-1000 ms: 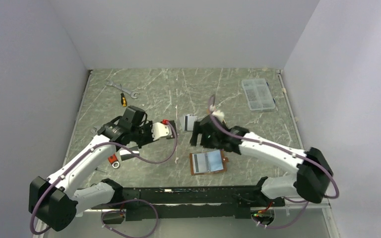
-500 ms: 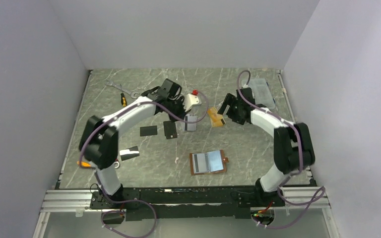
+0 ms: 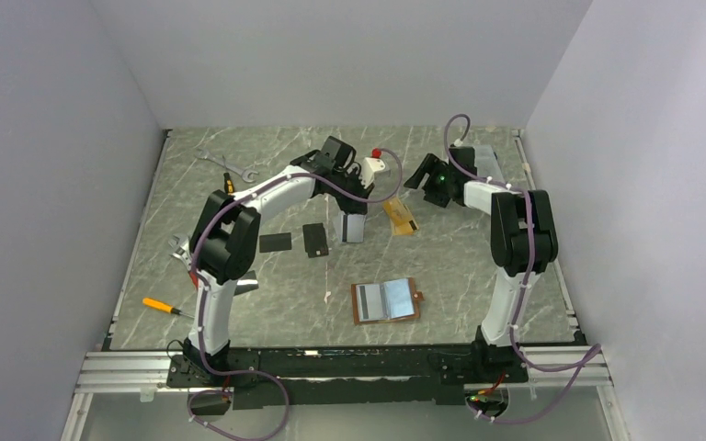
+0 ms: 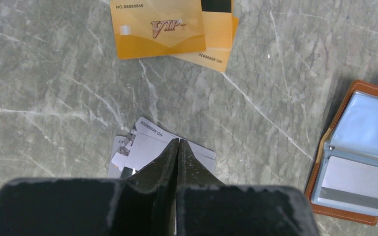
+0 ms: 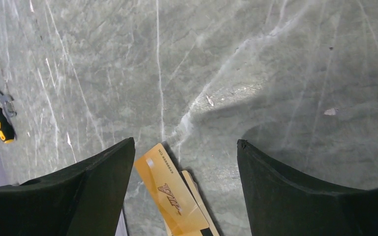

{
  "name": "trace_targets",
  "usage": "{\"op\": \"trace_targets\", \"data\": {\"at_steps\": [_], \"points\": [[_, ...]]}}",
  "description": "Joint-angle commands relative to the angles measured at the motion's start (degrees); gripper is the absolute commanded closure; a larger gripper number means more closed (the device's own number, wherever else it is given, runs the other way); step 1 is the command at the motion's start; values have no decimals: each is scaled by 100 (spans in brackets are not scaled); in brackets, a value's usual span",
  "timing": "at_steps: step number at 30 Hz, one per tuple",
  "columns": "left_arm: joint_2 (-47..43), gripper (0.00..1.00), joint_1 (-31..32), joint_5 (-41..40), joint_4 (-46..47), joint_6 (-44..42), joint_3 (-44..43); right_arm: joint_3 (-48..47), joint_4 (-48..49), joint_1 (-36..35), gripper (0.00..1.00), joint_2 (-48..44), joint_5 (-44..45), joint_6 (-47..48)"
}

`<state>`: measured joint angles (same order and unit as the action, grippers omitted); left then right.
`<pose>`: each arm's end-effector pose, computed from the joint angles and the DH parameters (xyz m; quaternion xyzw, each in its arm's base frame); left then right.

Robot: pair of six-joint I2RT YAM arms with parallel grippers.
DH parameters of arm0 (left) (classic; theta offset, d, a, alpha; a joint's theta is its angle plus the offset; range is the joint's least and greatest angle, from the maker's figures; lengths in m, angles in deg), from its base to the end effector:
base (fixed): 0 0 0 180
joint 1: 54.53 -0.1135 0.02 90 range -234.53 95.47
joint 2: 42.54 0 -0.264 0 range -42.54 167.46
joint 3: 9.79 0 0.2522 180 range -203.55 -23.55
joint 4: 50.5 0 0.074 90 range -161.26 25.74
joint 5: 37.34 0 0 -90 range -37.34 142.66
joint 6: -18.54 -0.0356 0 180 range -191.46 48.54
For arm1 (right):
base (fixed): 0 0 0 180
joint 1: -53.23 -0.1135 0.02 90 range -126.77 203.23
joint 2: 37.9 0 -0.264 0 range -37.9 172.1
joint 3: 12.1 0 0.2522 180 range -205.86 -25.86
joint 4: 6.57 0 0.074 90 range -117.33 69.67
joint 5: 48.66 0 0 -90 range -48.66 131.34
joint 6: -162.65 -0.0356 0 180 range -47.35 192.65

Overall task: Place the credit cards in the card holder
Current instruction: Pick up the credit card from the center of the board.

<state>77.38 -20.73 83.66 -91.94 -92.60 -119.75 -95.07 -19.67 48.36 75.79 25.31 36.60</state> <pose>0.3764 -0.2741 0.2170 0.4979 0.7662 -0.2858 0.2887 0.4186 0.0455 0.1515 0.1921 0.8921 0.2559 0.3190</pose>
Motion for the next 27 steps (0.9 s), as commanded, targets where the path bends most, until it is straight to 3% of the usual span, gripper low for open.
{"op": "trace_targets", "data": {"at_steps": [1,6,12,27], "points": [[42,94,-6,340,215,272,-136,262,249,-38,22,78,-197,-41],[-136,94,-43,213,445,238,261,1022,597,-175,24,-180,-218,-201],[197,94,-96,35,319,257,-55,1578,754,-270,25,-373,-148,-353],[1214,94,-92,-237,268,581,-1232,1490,591,-173,26,-288,-164,-308]]}}
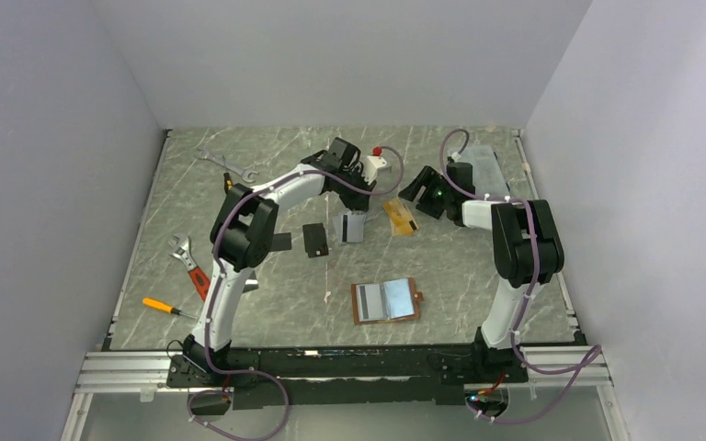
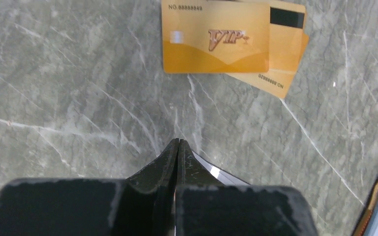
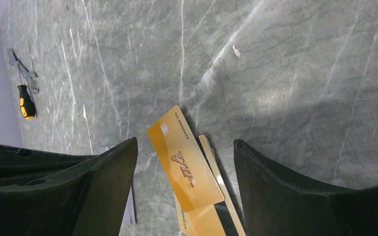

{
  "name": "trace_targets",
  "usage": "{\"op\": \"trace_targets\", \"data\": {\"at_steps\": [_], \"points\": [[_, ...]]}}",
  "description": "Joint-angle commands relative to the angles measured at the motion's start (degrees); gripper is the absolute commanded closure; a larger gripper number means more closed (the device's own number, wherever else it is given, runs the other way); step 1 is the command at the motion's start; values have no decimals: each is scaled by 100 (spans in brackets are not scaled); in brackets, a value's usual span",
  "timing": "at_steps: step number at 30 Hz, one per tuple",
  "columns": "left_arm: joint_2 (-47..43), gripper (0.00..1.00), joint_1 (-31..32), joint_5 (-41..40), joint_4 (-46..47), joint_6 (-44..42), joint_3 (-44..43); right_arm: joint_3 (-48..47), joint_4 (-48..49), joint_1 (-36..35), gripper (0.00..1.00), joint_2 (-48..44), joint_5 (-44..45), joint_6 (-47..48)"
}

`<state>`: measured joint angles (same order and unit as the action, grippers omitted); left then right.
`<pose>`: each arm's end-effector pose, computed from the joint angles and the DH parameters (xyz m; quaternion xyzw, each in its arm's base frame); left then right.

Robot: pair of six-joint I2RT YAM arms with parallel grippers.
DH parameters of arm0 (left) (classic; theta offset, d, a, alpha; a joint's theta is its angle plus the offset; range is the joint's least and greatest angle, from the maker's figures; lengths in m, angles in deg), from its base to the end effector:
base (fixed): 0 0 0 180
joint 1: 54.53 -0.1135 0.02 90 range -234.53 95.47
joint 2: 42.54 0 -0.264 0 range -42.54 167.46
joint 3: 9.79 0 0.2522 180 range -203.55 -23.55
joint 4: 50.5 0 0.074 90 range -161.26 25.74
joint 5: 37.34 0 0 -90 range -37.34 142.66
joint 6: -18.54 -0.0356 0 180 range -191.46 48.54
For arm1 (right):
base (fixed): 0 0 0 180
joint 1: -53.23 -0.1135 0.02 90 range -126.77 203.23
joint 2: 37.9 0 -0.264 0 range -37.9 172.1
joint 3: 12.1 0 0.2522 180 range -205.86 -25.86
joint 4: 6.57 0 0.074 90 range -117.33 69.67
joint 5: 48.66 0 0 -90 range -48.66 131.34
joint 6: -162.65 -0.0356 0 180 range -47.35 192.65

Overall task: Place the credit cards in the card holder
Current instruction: Pick up the credit card from the center of the board.

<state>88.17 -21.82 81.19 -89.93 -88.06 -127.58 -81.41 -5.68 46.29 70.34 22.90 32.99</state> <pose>0.4135 -0.2857 0.1739 0.4549 0.8005 -0.2747 0.2770 0.3795 0.0575 0.1393 0.1826 0.8712 0.3033 0.3402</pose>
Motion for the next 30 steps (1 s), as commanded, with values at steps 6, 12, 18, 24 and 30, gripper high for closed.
{"op": "trace_targets", "data": {"at_steps": [6,12,18,24,30], "points": [[533,94,167,206,-280,-76,-1121,526,-463,72,29,248,-213,-94],[661,95,529,-223,-722,-689,-1359,796,-192,88,33,265,-496,-227],[846,95,632,-610,-954,-798,-1652,1125,52,112,35,276,-643,-393],[873,96,673,-923,-1002,-881,-1594,1393,248,114,37,214,-757,-528],[880,97,672,-929,-998,-880,-1614,1760,492,122,39,155,-851,-654]]}}
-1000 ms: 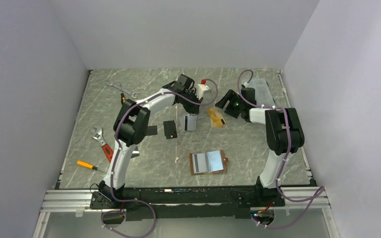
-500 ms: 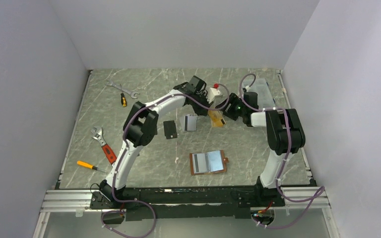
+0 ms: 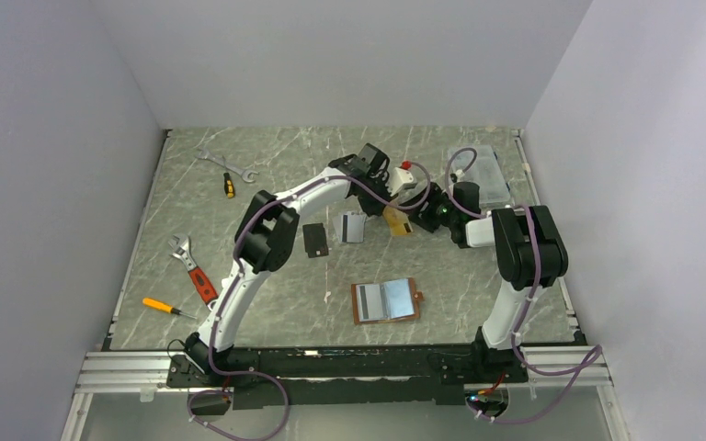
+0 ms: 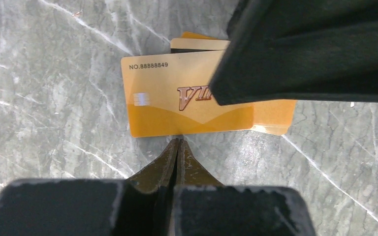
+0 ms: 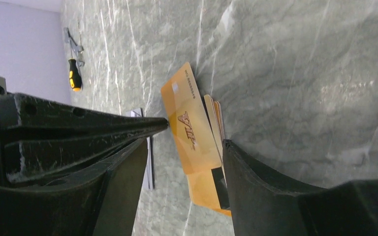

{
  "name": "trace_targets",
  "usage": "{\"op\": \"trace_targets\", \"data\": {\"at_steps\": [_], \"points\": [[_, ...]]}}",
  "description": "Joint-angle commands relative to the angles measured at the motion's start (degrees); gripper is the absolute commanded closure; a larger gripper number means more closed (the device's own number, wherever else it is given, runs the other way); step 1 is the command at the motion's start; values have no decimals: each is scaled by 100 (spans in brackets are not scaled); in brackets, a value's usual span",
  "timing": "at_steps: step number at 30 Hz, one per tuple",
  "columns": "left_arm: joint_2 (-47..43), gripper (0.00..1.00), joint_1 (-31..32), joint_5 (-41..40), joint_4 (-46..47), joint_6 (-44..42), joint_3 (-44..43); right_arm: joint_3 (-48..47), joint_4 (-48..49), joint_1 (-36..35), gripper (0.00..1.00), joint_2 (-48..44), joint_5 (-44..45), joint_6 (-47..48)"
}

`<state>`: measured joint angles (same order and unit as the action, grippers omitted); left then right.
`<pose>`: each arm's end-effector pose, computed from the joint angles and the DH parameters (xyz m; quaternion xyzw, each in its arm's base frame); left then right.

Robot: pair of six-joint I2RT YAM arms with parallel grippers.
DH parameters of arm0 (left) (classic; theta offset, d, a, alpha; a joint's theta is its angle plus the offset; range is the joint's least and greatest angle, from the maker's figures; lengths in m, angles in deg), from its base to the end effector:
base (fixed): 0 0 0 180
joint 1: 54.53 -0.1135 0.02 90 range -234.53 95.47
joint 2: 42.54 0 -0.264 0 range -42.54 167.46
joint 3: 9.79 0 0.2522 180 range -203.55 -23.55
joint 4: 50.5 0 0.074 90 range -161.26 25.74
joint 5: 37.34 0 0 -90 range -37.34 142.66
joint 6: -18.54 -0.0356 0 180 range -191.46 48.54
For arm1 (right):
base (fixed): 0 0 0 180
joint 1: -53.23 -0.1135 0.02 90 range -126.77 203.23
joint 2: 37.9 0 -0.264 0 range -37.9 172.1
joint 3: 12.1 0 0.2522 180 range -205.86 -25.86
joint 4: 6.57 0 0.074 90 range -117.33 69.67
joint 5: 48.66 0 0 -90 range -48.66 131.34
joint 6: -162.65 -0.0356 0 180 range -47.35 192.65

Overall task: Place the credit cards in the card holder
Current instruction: Pick up the credit card from the center of the board.

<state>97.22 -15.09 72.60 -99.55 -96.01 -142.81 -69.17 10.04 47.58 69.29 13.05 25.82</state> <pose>0.4035 -0.3476 0.1656 0.5419 0.7714 -0.2016 0.2658 0.3442 0.0510 0.1140 0.1921 0.8403 0.3960 0.3164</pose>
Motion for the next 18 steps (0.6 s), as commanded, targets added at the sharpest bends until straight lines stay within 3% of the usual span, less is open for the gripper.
{"op": "trace_targets", "data": {"at_steps": [1,18], "points": [[-20,97,-4,-61,-50,-84,-111,607,-996,-6,39,257,106,23],[346,98,266,-254,-334,-361,-736,874,-687,198,42,191,160,-143]]}}
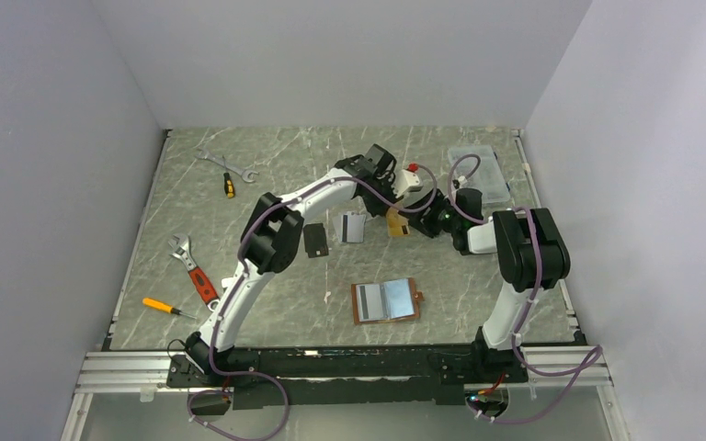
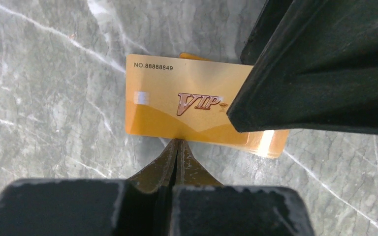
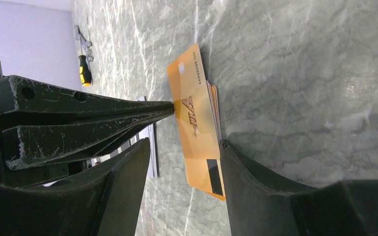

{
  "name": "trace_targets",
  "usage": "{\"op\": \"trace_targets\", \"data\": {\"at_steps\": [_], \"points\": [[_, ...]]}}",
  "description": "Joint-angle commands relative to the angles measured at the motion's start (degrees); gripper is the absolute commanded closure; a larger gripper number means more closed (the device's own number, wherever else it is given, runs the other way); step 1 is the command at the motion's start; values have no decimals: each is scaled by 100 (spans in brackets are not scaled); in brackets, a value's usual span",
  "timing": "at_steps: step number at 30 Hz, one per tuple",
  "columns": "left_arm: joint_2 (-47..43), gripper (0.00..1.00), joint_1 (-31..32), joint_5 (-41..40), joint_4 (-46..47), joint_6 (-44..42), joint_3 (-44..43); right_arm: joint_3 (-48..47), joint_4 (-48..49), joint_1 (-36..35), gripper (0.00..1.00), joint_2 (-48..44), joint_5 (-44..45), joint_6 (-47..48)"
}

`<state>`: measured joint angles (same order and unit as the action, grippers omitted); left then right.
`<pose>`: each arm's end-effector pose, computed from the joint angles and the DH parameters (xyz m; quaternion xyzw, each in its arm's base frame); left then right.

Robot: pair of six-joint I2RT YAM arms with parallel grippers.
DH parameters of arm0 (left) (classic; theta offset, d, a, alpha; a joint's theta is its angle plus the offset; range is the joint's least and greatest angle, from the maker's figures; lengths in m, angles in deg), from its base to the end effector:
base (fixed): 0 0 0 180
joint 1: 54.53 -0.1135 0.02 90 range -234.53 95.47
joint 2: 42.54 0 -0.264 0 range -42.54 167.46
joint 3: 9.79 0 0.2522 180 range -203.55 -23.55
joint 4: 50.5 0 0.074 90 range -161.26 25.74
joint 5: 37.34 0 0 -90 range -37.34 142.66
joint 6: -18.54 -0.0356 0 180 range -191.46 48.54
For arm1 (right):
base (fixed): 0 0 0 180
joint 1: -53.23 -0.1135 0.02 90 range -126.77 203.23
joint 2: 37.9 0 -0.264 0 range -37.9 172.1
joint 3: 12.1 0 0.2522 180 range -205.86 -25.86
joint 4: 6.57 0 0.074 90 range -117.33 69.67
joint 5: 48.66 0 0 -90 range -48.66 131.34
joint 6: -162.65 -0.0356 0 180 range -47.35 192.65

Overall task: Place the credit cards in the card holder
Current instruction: Pick up the credit card from the center of the board.

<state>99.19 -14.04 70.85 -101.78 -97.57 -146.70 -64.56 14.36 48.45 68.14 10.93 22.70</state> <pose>0.4025 -0.3582 0.1663 0.5571 0.7641 -0.1860 0.2667 0.3282 0.0455 0.1078 0.2090 0.8300 0.4172 0.3055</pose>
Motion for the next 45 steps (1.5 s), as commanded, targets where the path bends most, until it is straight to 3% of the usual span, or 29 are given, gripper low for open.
{"op": "trace_targets", "data": {"at_steps": [1,23,32,45], "points": [[148,98,169,-74,-112,-222,-335,441,-1073,116,42,324,356,156],[326,100,356,123,-463,-671,-619,762,34,199,59,405,-7,-254],[286,100,391,184,-473,-796,-538,862,83,205,59,-43,18,-156],[118,100,570,212,-289,-1007,-242,933,513,205,64,409,208,-455]]}}
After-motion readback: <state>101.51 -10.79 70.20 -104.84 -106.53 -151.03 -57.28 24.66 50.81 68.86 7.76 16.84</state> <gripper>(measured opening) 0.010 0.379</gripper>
